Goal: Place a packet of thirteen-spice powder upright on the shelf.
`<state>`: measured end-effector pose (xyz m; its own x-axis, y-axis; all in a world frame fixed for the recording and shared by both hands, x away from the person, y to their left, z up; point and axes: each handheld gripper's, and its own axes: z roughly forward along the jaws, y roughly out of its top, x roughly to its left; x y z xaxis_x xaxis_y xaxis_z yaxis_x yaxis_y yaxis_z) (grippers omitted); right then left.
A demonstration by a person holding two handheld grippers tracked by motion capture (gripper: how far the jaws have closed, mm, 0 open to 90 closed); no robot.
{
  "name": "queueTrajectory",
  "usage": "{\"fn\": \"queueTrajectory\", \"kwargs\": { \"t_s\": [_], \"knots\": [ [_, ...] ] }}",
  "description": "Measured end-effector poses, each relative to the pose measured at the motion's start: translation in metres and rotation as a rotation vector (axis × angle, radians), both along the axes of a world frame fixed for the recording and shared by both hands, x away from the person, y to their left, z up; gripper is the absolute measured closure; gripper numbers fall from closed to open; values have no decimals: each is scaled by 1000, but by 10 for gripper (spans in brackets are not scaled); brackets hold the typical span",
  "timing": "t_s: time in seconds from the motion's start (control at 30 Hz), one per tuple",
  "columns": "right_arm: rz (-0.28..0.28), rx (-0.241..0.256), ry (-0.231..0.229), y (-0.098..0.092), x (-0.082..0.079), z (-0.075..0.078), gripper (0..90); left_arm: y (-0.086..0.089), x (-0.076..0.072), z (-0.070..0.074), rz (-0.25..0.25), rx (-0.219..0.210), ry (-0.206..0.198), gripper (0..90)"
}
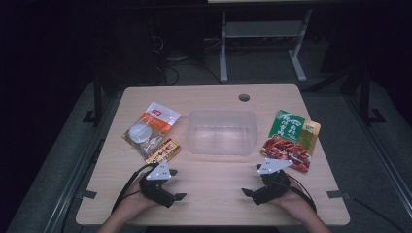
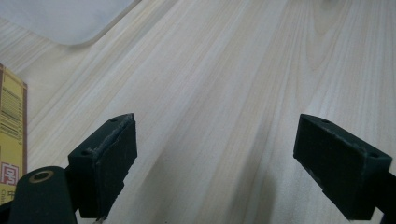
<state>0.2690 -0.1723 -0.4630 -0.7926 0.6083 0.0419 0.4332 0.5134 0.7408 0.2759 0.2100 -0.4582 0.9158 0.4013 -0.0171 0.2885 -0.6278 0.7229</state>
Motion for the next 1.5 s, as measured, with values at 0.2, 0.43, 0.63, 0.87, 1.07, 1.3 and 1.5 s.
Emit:
{"fn": "queueTrajectory", "kwargs": {
  "t_s": [0.2, 0.43, 0.63, 0.87, 1.07, 1.3, 1.5],
  "knots": [
    [1, 3, -6, -1, 0, 0, 15, 2, 0, 2, 7, -6, -3, 133],
    [2, 3, -2, -2, -1, -1, 15, 1, 2, 3, 9, -7, 0, 136],
    [9, 7, 6, -2, -2, -2, 15, -1, 3, 4, 13, -10, 4, 140],
    [14, 10, -1, -2, -3, -1, 16, 2, 4, 8, 42, -25, 12, 163],
    [17, 6, -4, 3, -2, 1, 16, 13, 13, 17, 100, -52, -7, 203],
    [33, -2, 3, 10, -2, -2, 16, 26, 27, 24, 161, -49, -42, 237],
    [31, 3, 5, 8, -3, -2, 17, 39, 38, 28, 204, -37, -64, 341]
  ]
}}
